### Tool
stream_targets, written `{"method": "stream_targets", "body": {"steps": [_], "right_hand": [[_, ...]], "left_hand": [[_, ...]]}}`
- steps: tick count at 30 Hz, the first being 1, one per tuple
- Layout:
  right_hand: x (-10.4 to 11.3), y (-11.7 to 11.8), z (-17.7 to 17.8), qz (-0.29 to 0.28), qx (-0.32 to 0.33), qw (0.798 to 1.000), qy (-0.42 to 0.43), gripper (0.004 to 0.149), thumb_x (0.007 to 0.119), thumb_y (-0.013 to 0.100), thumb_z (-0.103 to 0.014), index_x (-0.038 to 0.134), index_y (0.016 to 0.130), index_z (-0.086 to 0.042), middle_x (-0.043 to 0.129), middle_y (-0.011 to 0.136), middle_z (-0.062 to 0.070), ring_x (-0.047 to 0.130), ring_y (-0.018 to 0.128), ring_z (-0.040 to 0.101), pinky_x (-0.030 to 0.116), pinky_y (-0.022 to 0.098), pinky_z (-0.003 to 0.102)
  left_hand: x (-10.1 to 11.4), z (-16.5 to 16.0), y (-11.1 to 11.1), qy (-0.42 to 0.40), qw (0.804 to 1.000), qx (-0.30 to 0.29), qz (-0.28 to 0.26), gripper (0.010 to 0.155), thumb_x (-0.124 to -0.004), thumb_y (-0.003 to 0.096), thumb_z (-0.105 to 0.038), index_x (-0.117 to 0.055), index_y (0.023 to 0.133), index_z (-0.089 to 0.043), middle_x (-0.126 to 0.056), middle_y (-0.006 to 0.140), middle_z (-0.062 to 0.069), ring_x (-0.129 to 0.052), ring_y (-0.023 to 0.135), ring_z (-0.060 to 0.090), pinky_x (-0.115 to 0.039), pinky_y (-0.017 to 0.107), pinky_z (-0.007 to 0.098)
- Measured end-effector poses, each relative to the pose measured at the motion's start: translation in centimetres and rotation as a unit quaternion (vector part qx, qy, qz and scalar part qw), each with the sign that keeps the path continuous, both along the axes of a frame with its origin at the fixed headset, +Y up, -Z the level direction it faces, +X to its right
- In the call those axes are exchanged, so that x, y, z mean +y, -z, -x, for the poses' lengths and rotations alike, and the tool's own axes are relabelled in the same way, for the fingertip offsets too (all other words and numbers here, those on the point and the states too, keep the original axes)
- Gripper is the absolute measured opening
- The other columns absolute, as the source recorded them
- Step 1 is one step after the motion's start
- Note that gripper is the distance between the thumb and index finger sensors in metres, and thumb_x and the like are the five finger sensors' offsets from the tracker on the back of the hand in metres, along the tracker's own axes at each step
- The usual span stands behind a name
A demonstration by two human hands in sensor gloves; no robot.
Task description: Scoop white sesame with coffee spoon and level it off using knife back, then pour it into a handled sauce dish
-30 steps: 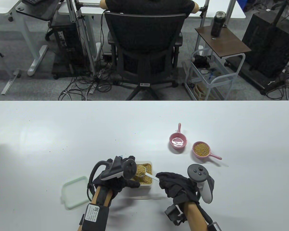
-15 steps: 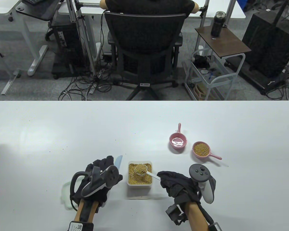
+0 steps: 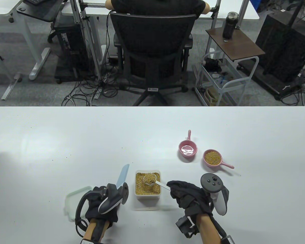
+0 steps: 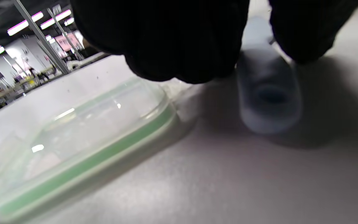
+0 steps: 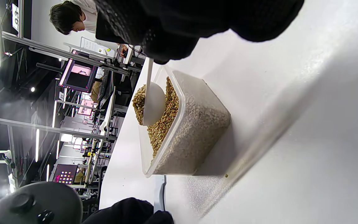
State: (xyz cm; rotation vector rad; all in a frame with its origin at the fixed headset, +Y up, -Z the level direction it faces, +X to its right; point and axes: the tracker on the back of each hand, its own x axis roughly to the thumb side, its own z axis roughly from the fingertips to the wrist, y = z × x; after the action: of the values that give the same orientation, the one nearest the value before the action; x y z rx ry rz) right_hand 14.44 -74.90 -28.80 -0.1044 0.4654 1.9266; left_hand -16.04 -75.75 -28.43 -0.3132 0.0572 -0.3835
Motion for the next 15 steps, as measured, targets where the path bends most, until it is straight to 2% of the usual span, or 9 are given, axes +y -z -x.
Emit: {"method": "stream_targets", "body": {"steps": [4,10,15], "right_hand": [[0.01,-0.02,-0.07,0.000,-0.002,1.000,-0.004,0.040,0.076,0.059,-0.023,0.085,0.095,-0.008,0.093,0.067,0.014,0.089,0.032,0.012,0.081,0.043,0.046],[-0.01,-0.05,-0.13,0.002,-0.001,1.000,0.000,0.040,0.076,0.059,-0.023,0.085,0.095,-0.008,0.093,0.067,0.014,0.089,0.032,0.012,0.081,0.043,0.046],[-0.05,-0.10,-0.16,0.002,0.000,1.000,-0.003,0.040,0.076,0.060,-0.023,0.085,0.095,-0.008,0.093,0.067,0.014,0.089,0.032,0.012,0.081,0.044,0.046]], "left_hand": [[-0.27,-0.30,0.03,-0.009,1.000,0.006,0.005,0.058,-0.077,0.0482,-0.060,-0.083,0.091,-0.022,-0.096,0.077,0.002,-0.097,0.067,0.030,-0.076,0.061,0.052],[-0.20,-0.24,-0.10,-0.012,1.000,0.015,-0.004,0.051,-0.078,0.0472,-0.062,-0.085,0.083,-0.026,-0.096,0.072,-0.001,-0.098,0.063,0.028,-0.077,0.059,0.051],[0.06,0.18,-0.23,-0.021,1.000,0.011,-0.015,0.045,-0.078,0.0497,-0.058,-0.085,0.082,-0.028,-0.096,0.074,-0.002,-0.097,0.064,0.027,-0.078,0.059,0.048]]}}
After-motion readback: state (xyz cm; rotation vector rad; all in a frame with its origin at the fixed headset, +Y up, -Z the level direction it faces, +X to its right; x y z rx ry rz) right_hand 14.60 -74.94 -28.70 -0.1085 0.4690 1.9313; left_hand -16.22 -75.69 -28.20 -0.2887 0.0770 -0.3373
